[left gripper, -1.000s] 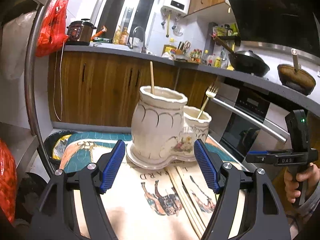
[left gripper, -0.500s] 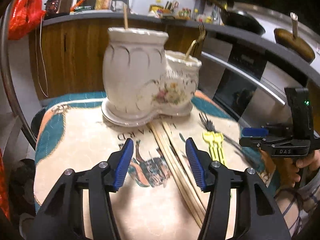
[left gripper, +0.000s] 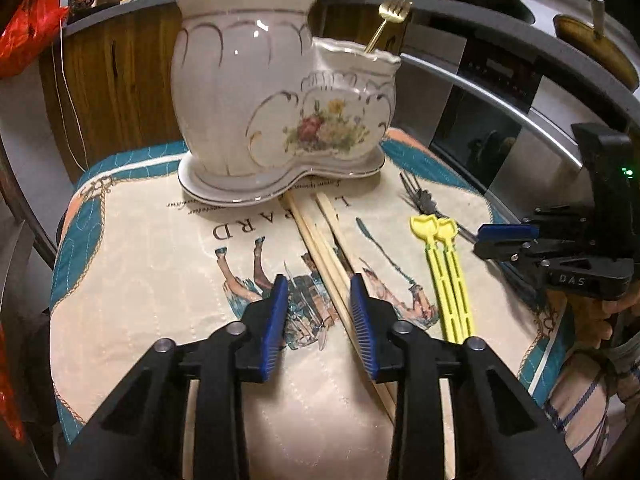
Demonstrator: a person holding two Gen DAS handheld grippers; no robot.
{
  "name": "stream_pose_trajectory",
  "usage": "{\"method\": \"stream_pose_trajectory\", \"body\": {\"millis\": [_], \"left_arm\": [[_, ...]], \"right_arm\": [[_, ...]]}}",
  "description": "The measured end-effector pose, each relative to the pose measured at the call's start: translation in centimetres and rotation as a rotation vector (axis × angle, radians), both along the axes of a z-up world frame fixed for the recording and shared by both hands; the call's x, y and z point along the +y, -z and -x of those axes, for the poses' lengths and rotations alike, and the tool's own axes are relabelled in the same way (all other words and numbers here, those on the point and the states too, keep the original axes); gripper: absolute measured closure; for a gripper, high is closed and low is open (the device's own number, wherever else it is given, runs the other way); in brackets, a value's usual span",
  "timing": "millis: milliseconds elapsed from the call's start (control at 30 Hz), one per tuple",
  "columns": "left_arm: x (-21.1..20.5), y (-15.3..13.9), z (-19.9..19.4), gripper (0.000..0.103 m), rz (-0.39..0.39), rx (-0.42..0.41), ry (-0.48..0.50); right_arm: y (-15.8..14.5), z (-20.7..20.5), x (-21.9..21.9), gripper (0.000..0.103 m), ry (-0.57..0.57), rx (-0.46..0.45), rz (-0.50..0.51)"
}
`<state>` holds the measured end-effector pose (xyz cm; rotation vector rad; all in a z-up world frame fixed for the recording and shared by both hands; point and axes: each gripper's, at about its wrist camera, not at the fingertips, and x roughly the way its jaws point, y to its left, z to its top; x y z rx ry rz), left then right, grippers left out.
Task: Organize utensils
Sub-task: 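Lower the left tool to the chopsticks while the right tool grasps the silver fork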
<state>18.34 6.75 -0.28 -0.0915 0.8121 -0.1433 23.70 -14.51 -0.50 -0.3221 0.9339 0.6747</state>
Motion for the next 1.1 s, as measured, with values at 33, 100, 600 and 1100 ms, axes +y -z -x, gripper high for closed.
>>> {"method": "stream_pose_trajectory", "body": {"millis": [33,100,600,1100], "left_arm": [[-0.1,0.1,-0.1,0.077,-0.003,0.006,0.002],[-0.2,0.2,-0.2,0.083,-0.010,0.019,0.005],[0.7,0.1,0.3,0.103,0.033,0.030,0.011],[2.7,-0.6,1.1,0.103,0.088,0.008,-0.009]], "right_arm": [[0.0,0.1,0.0,0.086,-0.004,-0.005,0.007],[0.0,0.2,0.0,0.088,-0.007,-0.014,0.018],[-1.5,0.1,-0.9,0.102,0.009,0.003,-0.032],[-1.6,-2.3,-1.4,0.093,-0.013,0.084,-0.034]]}}
